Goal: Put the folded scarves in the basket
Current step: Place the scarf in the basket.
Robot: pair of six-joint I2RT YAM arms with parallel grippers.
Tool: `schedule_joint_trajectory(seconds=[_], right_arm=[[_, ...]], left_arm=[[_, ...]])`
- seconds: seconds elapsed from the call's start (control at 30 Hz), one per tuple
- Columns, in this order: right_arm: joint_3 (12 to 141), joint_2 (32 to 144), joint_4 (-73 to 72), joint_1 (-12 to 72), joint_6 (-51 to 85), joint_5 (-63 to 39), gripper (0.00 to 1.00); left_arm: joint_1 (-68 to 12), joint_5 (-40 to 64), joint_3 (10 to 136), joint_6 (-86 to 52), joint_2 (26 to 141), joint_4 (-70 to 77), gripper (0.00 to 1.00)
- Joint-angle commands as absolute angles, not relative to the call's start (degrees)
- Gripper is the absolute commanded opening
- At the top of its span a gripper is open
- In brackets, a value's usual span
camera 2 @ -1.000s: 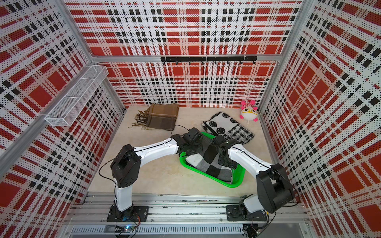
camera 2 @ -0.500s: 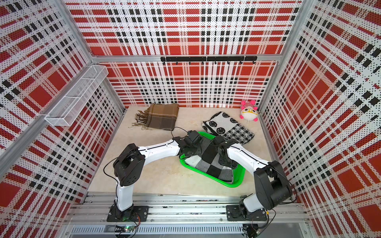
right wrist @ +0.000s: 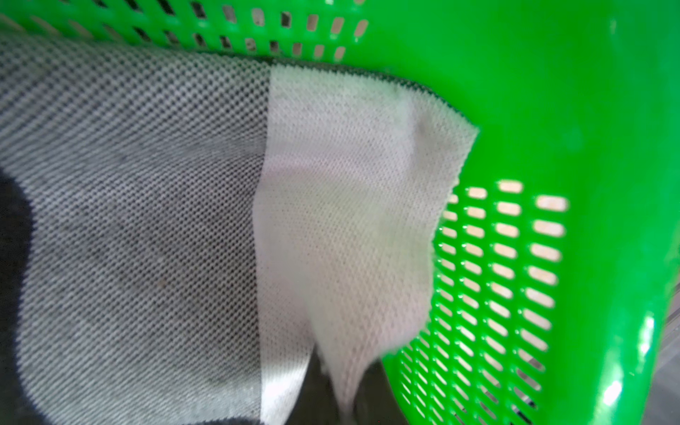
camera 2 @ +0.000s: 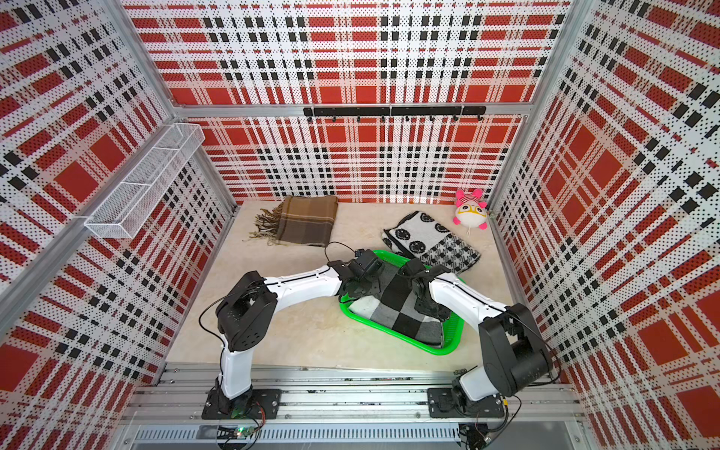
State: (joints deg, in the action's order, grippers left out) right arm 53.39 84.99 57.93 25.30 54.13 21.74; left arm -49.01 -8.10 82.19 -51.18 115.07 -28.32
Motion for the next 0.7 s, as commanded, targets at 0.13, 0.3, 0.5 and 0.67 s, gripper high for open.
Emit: schedule_joint_trajectory(seconds=[0.13, 0.3, 0.5, 0.67], right_arm=[[55.4, 81.3, 64.2, 24.5, 57.1, 26.1, 0.32], [59.5, 77.3, 67.1, 24.5, 57.2, 26.3, 0.54], [62.8, 75.4, 65.1, 24.5, 55.9, 22.5, 0.51], [59.5, 78.1, 56.9, 24.3, 55.3, 15.1, 0.41]], left_arm=[[-49.4, -15.6, 84.5, -50.7, 112.9, -33.0, 0.37], [-49.7, -17.1, 88.0, -51.1, 109.7, -34.6, 0.50], [-50.0, -12.2, 97.3, -49.1, 112.4, -35.2, 0.45], [-51.5, -7.0, 104.3, -48.2, 120.4, -35.2, 0.37]])
